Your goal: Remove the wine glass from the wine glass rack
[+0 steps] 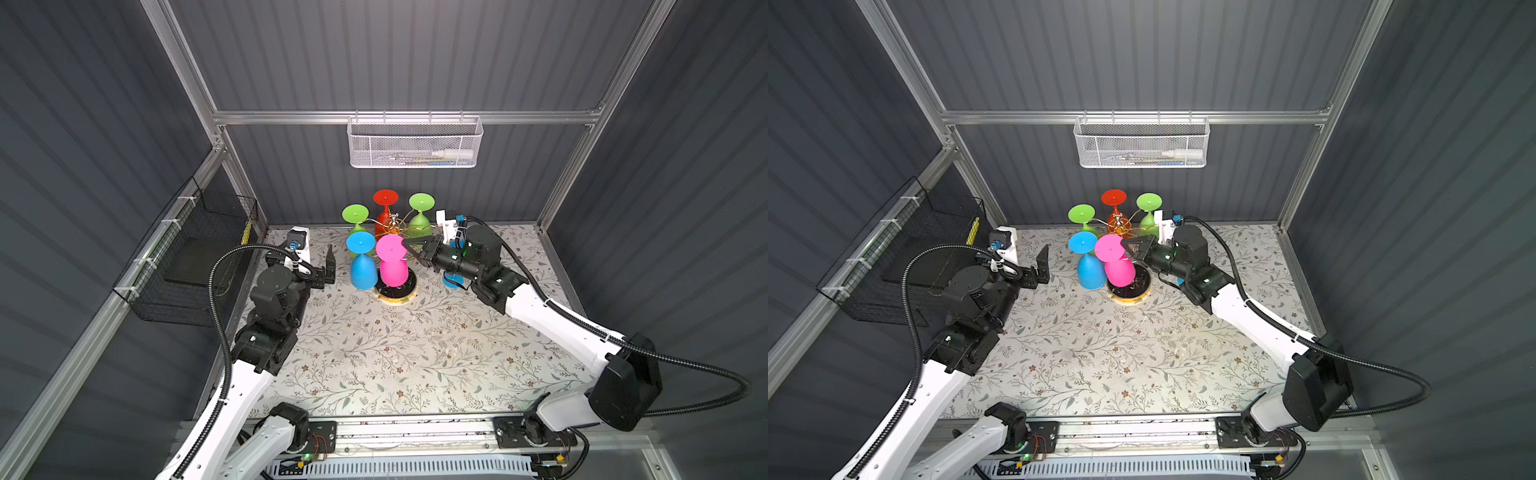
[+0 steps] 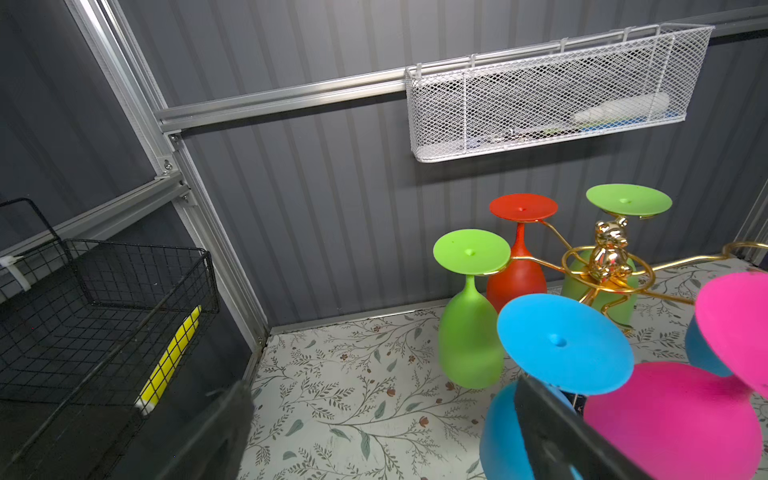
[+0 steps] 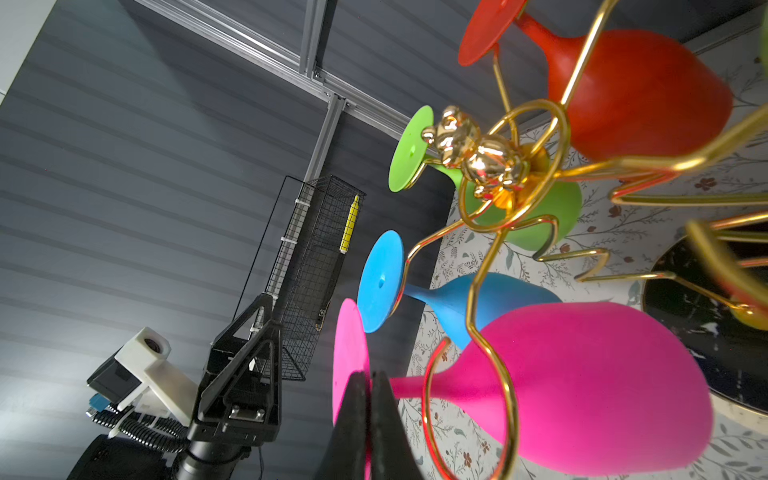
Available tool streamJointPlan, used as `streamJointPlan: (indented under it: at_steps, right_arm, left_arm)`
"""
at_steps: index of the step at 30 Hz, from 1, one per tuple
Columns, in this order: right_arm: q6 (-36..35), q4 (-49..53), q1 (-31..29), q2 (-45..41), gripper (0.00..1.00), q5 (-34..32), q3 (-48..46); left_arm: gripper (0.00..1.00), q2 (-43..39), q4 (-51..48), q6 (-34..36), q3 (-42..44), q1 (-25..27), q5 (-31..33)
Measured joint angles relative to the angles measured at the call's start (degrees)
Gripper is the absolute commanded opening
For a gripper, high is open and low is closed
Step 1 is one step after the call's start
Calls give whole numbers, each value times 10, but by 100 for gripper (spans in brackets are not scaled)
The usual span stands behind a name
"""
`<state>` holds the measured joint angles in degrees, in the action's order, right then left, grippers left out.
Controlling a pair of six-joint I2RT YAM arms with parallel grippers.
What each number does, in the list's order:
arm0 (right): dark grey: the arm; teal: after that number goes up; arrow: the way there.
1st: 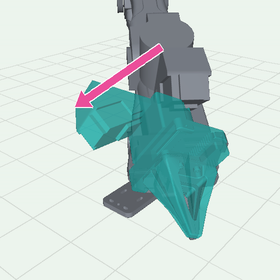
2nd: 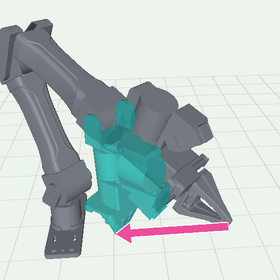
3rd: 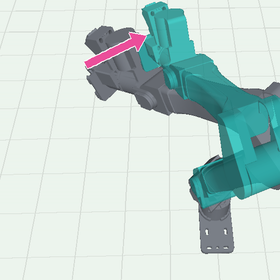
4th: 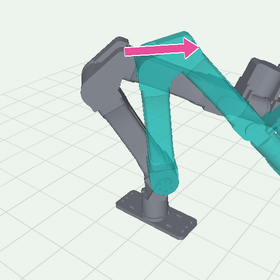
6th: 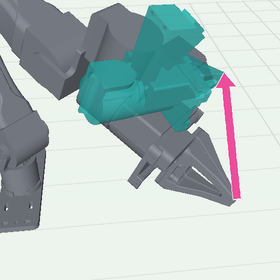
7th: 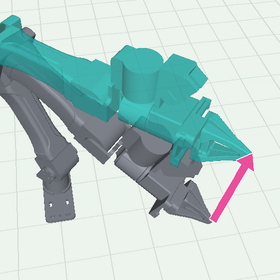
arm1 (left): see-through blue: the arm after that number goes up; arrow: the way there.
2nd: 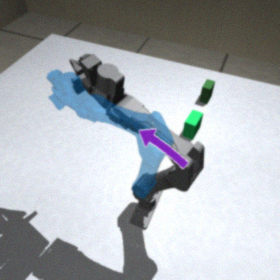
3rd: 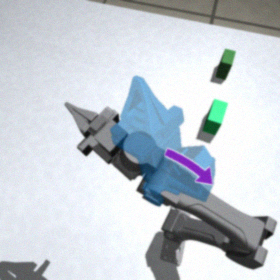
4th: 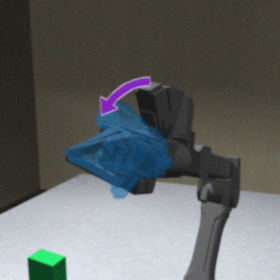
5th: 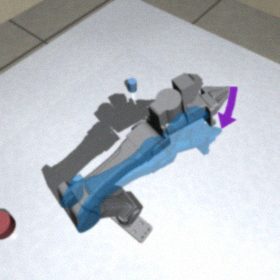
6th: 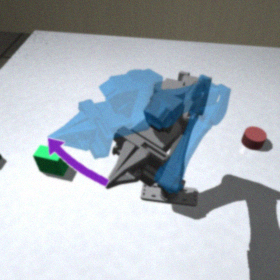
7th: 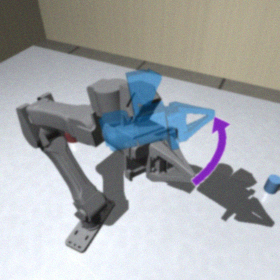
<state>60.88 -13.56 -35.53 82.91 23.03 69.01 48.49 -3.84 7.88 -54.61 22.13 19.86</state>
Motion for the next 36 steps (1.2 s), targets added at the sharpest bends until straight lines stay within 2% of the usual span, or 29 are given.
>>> streamJointPlan:
  at_steps: [15,23,29,32,36]
  right_arm:
    - [-29,48,-1,-78,0,12,-54]
    - [-69,119,-1,-176,0,-11,-89]
    - [-108,181,3,-263,0,-61,-104]
    - [-135,197,13,-294,0,-80,-104]
    - [-169,214,33,-314,0,-87,-101]
  left_arm:
    - [99,13,-1,-32,0,-10,0]
    - [86,17,-11,-85,-25,-12,-47]
    - [76,36,-13,-130,-63,-13,-129]
    - [73,65,-15,-146,-100,-14,-201]
    - [70,125,-22,-170,-172,-15,-330]
